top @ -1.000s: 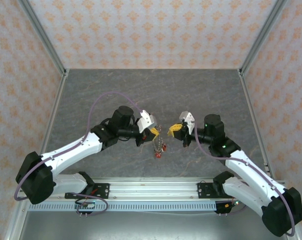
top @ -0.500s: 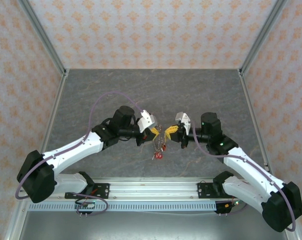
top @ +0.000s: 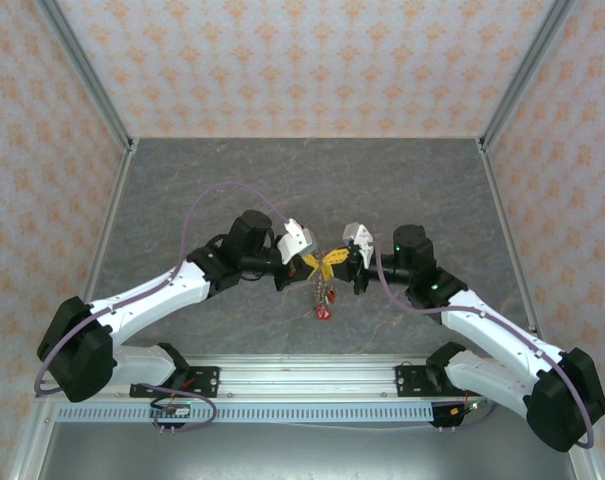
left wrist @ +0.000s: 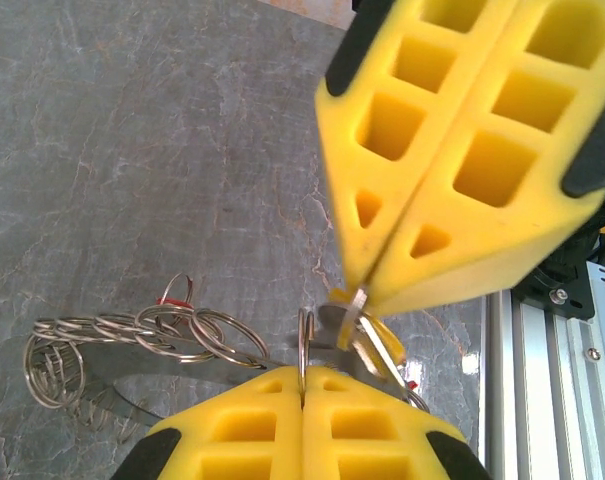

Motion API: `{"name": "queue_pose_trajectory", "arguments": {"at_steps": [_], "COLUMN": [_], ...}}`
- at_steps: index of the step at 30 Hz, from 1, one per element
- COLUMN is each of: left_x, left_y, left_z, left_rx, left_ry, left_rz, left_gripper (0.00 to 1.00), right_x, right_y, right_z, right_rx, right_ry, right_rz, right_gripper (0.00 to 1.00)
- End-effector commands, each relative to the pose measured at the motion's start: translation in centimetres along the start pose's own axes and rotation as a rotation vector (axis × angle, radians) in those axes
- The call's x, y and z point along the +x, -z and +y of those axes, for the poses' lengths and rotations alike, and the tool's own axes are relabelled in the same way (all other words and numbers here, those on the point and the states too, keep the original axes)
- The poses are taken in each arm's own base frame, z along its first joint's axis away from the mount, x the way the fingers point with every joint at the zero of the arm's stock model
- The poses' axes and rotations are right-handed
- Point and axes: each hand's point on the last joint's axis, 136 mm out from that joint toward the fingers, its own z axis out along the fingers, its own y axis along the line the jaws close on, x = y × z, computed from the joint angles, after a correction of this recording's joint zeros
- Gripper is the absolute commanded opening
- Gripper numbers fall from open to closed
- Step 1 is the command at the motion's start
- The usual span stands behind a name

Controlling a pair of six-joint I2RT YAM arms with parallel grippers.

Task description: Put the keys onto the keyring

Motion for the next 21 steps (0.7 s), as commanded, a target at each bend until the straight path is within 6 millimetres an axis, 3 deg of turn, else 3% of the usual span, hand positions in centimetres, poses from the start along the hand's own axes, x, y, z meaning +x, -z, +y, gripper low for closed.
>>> {"name": "queue_pose_trajectory", "arguments": {"at_steps": [1, 13, 21], "left_x": [-2.9, -3.1, -2.9], "left_y": [0.6, 0.6, 0.5], "left_z": [-0.4, -0.5, -0.6], "left_rx": [0.001, 0.008, 0.017], "left_ry": [-0.037, -0.036, -0.042], "left_rz": [-0.071, -0.068, -0.055], "left_gripper": [0.0, 0.0, 0.0], "right_x": [-0.8, -0.8, -1.3], "right_y": [0.0, -0.1, 0.0], "right_z": [-0.8, -0.2, -2.3], "right_rx": [0.05, 0.011, 0.131], "right_ry": [0.046, 0.042, 0.002], "right_rz": [-0.02, -0.013, -0.019], "right_gripper": [0.0, 0.0, 0.0]}}
